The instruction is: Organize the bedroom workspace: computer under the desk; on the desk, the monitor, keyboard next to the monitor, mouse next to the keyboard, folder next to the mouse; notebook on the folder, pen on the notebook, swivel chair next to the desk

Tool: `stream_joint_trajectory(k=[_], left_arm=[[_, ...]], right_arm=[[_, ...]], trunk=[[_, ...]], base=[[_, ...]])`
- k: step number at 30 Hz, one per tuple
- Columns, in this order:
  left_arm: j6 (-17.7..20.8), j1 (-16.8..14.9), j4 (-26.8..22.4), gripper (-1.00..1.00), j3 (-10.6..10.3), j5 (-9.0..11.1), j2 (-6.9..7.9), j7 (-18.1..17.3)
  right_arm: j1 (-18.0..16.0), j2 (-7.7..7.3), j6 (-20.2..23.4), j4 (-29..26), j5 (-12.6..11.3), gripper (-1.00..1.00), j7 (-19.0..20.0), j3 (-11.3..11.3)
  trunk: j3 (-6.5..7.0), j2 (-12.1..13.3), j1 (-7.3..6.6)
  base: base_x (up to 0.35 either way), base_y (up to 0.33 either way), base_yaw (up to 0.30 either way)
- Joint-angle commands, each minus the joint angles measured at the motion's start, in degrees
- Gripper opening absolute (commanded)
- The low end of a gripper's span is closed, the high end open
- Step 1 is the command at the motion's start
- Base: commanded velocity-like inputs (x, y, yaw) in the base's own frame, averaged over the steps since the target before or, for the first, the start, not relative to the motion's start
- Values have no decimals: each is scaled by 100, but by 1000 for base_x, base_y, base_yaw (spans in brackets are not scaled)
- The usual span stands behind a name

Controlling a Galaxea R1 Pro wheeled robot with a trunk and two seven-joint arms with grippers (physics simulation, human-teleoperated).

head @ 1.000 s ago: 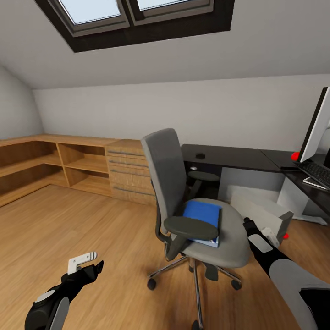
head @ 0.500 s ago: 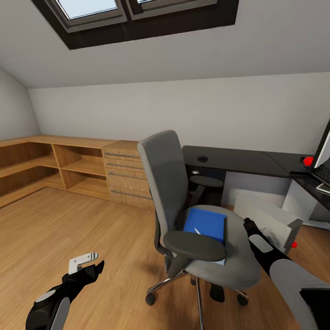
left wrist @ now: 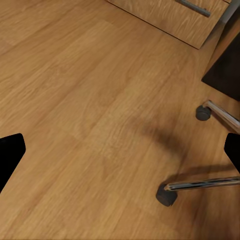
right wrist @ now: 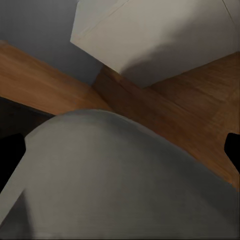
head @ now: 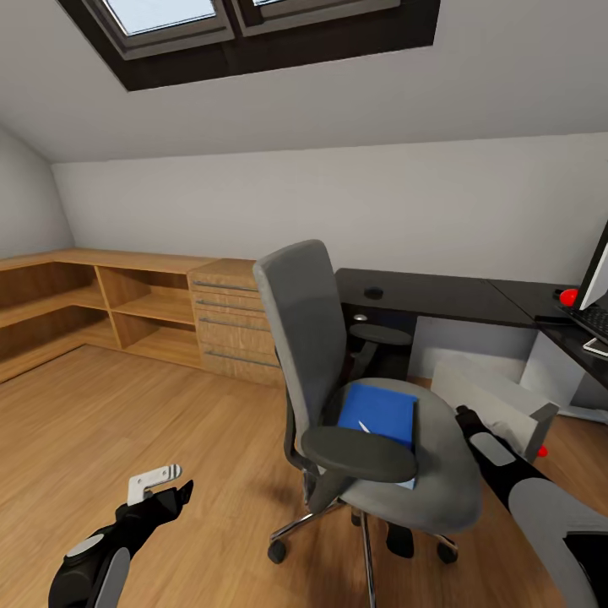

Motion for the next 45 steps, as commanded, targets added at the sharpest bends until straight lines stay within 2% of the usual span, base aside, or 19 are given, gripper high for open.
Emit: stream_joint_trajectory(k=[1, 10, 12, 22, 31, 45], left_arm=[[30, -3, -7, 100, 4, 60, -4, 37], [29, -3, 0, 100, -1, 60, -6, 37], [29, -3, 1, 100, -1, 60, -6, 37], [29, -3, 4, 100, -1, 61, -6, 37], [29, -3, 2, 100, -1, 60, -6, 37], [29, -3, 1, 100, -1, 60, 3, 37]], right_arm=[[-2, -10, 30, -8, -55, 100, -28, 37], [-2, -76, 256, -2, -180, 100, -60, 34], [-2, -96, 428, -2, -331, 100, -183, 35], [-2, -160, 540, -22, -561, 100, -237, 42], [-2, -150, 542, -33, -590, 100, -231, 42], [-2, -144, 542, -37, -591, 100, -230, 44]], trunk=[[-6, -3, -1], [-6, -3, -1], [-6, -3, -1], [-6, -3, -1], [-6, -3, -1], [-6, -3, -1]], base=[[0, 0, 0], [0, 0, 0], [0, 0, 0], [0, 0, 0], [0, 0, 10], [0, 0, 253]])
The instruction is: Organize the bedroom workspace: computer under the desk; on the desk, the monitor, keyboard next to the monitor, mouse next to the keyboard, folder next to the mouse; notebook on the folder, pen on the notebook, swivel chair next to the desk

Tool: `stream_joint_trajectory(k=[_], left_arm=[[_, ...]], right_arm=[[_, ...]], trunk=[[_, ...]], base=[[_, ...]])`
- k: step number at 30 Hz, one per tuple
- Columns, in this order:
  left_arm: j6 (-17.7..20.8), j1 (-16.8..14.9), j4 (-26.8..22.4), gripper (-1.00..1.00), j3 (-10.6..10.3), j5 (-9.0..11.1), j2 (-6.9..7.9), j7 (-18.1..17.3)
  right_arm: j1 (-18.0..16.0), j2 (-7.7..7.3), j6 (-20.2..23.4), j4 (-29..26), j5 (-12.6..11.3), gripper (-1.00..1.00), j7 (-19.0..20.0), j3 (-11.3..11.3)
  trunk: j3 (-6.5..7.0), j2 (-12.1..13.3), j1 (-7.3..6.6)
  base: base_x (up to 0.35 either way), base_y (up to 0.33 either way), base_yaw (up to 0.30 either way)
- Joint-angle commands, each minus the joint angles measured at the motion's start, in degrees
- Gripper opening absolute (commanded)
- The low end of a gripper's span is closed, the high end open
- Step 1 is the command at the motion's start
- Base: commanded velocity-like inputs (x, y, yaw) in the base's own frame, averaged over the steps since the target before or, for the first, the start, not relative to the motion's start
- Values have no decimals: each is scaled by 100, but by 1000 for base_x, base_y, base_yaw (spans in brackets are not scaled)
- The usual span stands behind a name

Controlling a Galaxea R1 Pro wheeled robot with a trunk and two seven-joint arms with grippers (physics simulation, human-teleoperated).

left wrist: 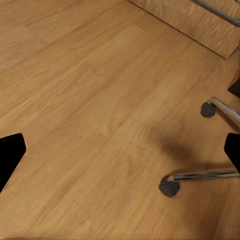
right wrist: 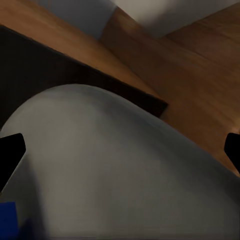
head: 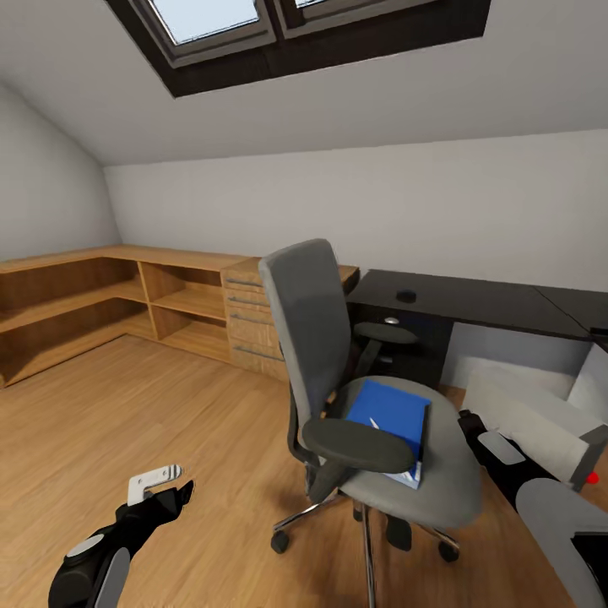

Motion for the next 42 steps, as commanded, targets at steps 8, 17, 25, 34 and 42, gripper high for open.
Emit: stream_joint_trajectory(k=[8, 17, 25, 34, 42], left_arm=[[30, -6, -4, 100, 2, 59, -4, 37], [30, -6, -2, 100, 2, 59, -4, 37], [30, -6, -3, 100, 2, 59, -4, 37], [31, -6, -2, 100, 2, 59, -4, 37], [31, -6, -3, 100, 2, 59, -4, 37]], right_arm=[[0, 5, -24, -12, -118, 100, -12, 42], [0, 8, -32, -20, -110, 100, -10, 43], [0, 15, -33, -18, -109, 100, -10, 49], [0, 25, -49, -21, -108, 100, 3, 61], [0, 25, -61, -38, -90, 100, 7, 69]], trunk=[[-6, -3, -1], [-6, -3, -1], [-6, -3, -1], [-6, -3, -1], [-6, -3, -1]], base=[[0, 0, 275], [0, 0, 275], [0, 0, 275], [0, 0, 276], [0, 0, 101]])
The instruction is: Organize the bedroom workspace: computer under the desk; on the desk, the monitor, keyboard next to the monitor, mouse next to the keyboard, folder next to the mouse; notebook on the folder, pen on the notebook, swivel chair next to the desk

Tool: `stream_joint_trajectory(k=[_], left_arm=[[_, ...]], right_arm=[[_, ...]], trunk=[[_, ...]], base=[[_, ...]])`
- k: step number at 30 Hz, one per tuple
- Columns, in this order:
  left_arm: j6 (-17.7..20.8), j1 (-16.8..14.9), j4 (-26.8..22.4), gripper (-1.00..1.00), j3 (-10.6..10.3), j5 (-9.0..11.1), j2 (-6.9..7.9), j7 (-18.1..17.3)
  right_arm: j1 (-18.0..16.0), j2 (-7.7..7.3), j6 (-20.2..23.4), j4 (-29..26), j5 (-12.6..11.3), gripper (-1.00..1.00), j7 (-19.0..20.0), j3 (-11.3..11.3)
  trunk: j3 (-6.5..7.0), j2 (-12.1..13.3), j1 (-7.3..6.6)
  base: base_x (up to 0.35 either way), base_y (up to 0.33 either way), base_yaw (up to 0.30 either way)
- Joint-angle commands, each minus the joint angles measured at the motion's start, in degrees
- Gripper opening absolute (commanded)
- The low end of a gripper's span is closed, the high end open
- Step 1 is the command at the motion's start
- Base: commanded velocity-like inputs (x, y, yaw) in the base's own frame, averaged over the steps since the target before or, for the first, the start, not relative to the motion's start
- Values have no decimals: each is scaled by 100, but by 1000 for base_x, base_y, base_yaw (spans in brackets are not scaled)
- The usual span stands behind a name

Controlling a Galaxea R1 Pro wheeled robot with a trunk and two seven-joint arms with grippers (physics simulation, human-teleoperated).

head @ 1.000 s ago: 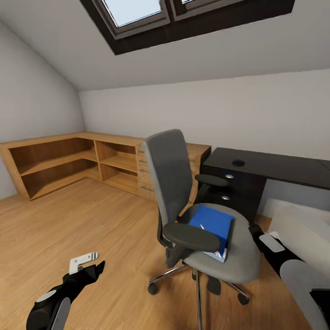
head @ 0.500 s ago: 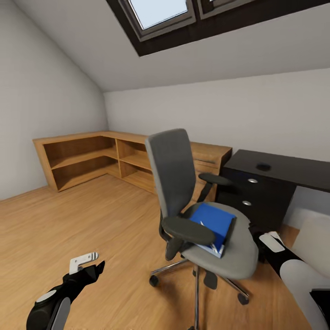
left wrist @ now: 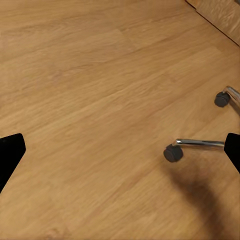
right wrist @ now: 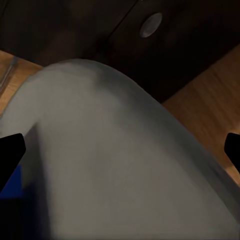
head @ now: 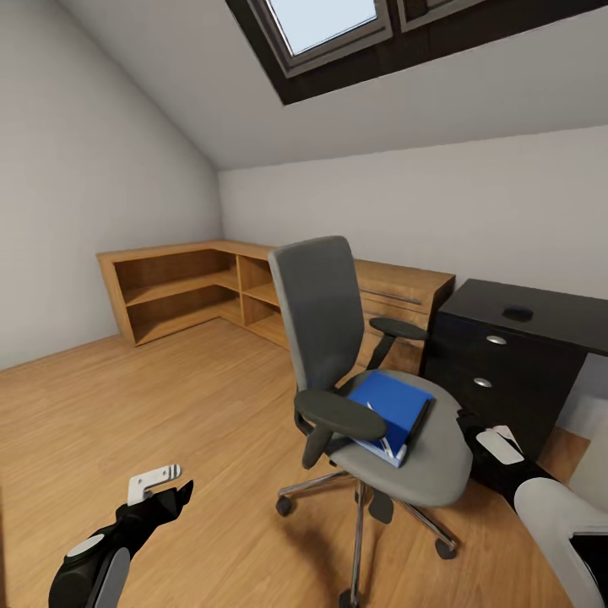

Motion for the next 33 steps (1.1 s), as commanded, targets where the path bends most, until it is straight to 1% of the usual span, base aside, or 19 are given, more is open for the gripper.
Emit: stream_joint_trajectory(k=[1, 16, 30, 33], left_arm=[[30, -3, -8, 100, 5, 60, -4, 37], [32, -3, -8, 100, 5, 60, -4, 37], [32, -3, -9, 100, 5, 60, -4, 37], [32, -3, -9, 100, 5, 60, -4, 37]], right_arm=[[-2, -4, -28, -12, -52, 100, -28, 46], [-2, 5, 2, -9, -99, 100, -25, 23], [-2, 3, 2, -9, -94, 100, -19, 17], [-2, -2, 2, -14, -93, 100, -19, 16]], trunk=[[-6, -3, -1], [4, -3, -1], [4, -3, -1], [4, -3, -1]], base=[[0, 0, 4], [0, 0, 12], [0, 0, 251], [0, 0, 120]])
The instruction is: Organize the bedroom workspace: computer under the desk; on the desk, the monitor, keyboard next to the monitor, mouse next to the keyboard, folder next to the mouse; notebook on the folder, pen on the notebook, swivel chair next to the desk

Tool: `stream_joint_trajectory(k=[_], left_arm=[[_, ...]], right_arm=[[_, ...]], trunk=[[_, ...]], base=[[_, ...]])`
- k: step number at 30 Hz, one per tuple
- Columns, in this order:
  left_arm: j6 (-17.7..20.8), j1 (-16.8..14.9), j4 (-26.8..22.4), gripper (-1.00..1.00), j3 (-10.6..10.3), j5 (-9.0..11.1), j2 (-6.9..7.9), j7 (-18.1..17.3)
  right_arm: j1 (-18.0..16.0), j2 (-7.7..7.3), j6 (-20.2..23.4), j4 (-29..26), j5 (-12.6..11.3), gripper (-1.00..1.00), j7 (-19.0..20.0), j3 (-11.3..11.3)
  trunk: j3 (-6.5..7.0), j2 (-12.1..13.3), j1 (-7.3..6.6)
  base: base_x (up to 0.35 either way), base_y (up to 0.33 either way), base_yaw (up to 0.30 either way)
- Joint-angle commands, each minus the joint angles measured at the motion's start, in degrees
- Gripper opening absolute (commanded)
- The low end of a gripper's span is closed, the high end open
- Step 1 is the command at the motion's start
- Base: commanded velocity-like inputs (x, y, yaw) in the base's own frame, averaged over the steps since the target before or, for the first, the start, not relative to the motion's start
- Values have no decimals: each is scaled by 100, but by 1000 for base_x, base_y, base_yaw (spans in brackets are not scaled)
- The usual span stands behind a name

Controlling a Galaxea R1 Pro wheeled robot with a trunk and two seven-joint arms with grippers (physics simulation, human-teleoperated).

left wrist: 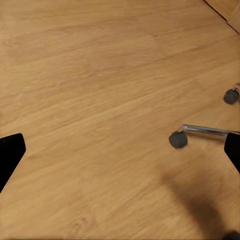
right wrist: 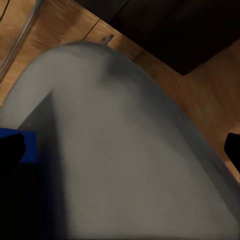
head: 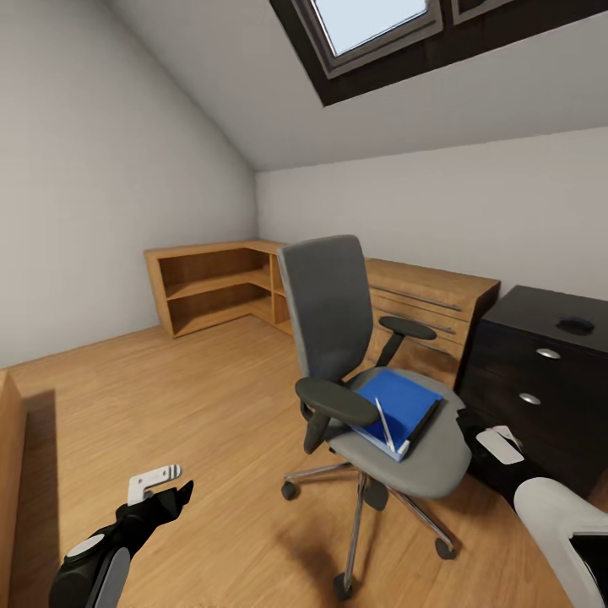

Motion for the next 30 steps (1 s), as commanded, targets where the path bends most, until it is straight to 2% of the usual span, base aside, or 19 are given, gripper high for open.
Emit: stream_joint_trajectory(k=[1, 15, 30], left_arm=[[29, -4, -7, 100, 4, 60, -5, 37], [33, -4, -6, 100, 4, 60, -4, 37], [36, -4, -7, 100, 4, 60, -4, 37]], right_arm=[[-1, -5, -25, -11, -56, 100, -28, 39], [-1, -6, -25, -22, -52, 100, -28, 38], [-1, -6, -25, -22, -52, 100, -20, 38]], trunk=[[-6, -3, -1], [-6, -3, -1], [-6, -3, -1]], base=[[0, 0, 51], [-16, 0, 4], [-230, 0, 0]])
